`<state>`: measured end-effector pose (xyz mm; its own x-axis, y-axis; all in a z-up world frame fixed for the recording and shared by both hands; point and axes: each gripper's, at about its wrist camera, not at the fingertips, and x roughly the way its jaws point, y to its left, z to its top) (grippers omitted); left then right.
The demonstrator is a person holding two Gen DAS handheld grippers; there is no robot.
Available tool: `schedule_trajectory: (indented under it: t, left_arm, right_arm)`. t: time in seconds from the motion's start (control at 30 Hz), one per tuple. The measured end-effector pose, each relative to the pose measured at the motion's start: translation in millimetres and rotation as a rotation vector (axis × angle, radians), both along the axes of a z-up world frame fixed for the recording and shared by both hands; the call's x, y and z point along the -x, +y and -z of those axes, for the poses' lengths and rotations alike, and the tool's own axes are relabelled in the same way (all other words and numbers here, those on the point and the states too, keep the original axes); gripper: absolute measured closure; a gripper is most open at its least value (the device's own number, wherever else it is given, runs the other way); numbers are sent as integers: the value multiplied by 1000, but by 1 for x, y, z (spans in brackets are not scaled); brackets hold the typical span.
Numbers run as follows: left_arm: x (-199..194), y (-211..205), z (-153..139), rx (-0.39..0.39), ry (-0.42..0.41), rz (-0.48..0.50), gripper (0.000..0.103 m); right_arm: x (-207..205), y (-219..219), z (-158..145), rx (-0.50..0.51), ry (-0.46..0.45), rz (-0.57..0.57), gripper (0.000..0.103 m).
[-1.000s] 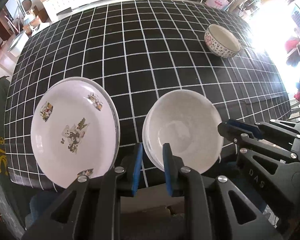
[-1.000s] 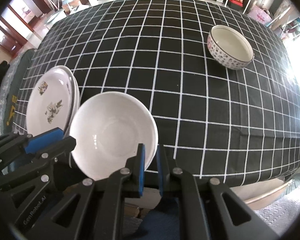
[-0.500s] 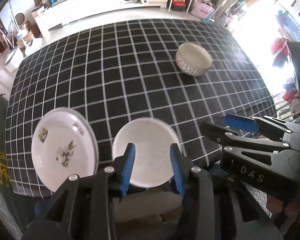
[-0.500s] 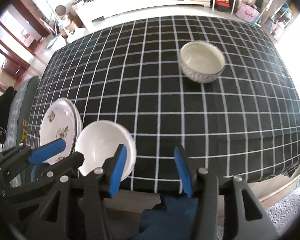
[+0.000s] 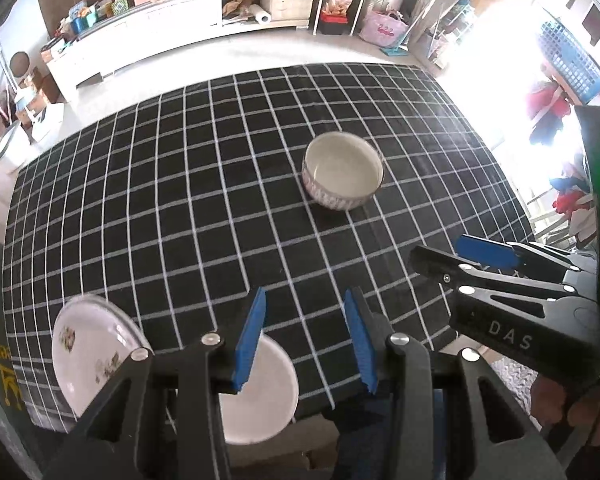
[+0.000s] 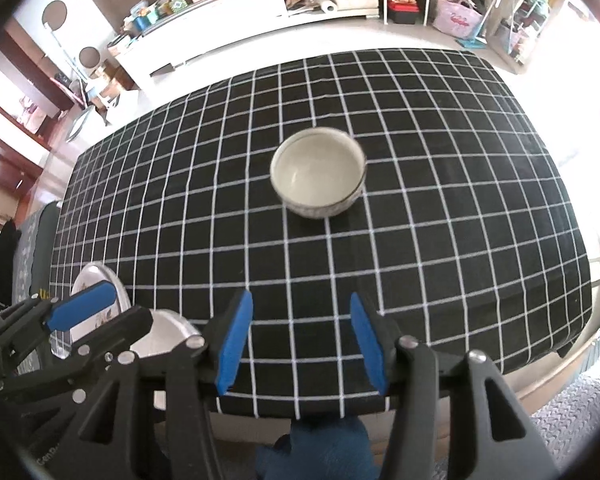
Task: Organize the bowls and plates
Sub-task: 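Reach the left tool to the dotted-pattern bowl and grasp its rim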
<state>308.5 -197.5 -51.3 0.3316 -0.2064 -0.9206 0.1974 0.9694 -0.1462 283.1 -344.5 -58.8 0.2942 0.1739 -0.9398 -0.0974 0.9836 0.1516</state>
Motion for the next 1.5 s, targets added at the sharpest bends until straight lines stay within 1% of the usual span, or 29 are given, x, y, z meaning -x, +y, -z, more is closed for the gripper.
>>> schedule_trajectory:
  t: [0.23, 0.43, 0.6, 0.73, 0.8, 0.87, 0.9, 0.93, 1.03, 1.07, 1.13, 1.17, 1.23, 1.27, 1.33, 1.4, 1.5]
  left_arm:
    - [-38, -16, 8, -15, 17, 10, 64]
    - [-69, -21, 24, -25, 38, 17, 64]
    - [-96, -26, 44, -38, 62, 10, 64]
    - [-116, -33, 66, -51, 72, 19, 64]
    - [-125, -39, 77, -60, 100, 34, 64]
    - [-136, -44, 87, -71, 101, 33, 64]
    - [-141, -46, 90, -73, 101, 33, 64]
    - [-146, -48, 93, -71, 102, 35, 64]
    - [-155, -53, 99, -60, 97, 50, 64]
    - [-157, -56, 102, -64, 95, 57, 65]
    - [-160, -59, 107, -82, 94, 63, 69]
    - [-161, -60, 110, -84, 94, 63, 72]
    - [-162, -62, 116, -86, 110, 66, 76]
    - [-162, -63, 118, -95, 120, 66, 80]
    - [-161, -64, 120, -98, 118, 70, 83]
    - [-160, -67, 120, -94, 118, 70, 88]
    - [-157, -71, 120, -112, 113, 74, 91]
  right_arm:
    - [-30, -15, 8, -5, 10, 19, 47]
    - [-56, -27, 22, 5, 26, 24, 47]
    - [-84, -39, 39, -7, 13, 54, 47]
    - [-104, -39, 64, -24, 48, 62, 47]
    - [-113, -40, 73, -15, 48, 68, 47]
    - [-122, -41, 82, -4, 55, 64, 47]
    - [-125, -42, 84, 0, 58, 63, 50]
    - [-127, -42, 87, 1, 63, 61, 55]
    - [-129, -44, 94, -18, 71, 67, 58]
    - [-130, -44, 97, -15, 73, 63, 59]
    - [-131, -44, 100, -11, 77, 61, 66]
    - [-131, -44, 102, -11, 78, 58, 68]
    - [-129, -43, 104, -12, 77, 45, 78]
    - [-128, -43, 105, -4, 79, 35, 79]
    - [-125, -43, 106, 1, 81, 31, 82]
    - [-123, -43, 105, -4, 77, 19, 85]
    - [-116, -41, 104, 10, 60, 11, 85]
